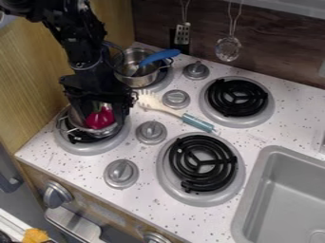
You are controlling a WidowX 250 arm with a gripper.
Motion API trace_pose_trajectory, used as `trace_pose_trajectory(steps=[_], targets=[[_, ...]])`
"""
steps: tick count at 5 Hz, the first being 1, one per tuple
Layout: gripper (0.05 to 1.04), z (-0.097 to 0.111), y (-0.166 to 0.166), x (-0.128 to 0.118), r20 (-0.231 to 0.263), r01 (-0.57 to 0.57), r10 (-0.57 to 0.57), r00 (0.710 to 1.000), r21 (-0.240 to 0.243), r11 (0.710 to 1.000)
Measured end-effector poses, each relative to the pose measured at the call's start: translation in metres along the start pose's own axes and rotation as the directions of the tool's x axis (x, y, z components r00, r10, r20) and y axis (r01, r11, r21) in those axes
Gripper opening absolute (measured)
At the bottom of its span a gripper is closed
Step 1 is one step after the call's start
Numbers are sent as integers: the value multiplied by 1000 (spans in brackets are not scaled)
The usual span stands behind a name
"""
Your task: Move the onion in the middle of two right burner
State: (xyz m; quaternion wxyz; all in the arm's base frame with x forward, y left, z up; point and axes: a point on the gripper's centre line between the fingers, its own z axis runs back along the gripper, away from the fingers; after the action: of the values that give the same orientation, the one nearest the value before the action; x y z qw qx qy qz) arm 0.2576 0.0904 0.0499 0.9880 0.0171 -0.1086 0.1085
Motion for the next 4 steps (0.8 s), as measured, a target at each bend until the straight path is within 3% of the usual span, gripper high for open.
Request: trace_pose_trajectory(steps=[1,3,4], targets=[[999,-5,0,-4,-29,-1,1,1000,-1,1000],[999,11,11,4,-93,-13,25,995,128,992],[999,21,18,19,-65,-5,14,998,138,990]])
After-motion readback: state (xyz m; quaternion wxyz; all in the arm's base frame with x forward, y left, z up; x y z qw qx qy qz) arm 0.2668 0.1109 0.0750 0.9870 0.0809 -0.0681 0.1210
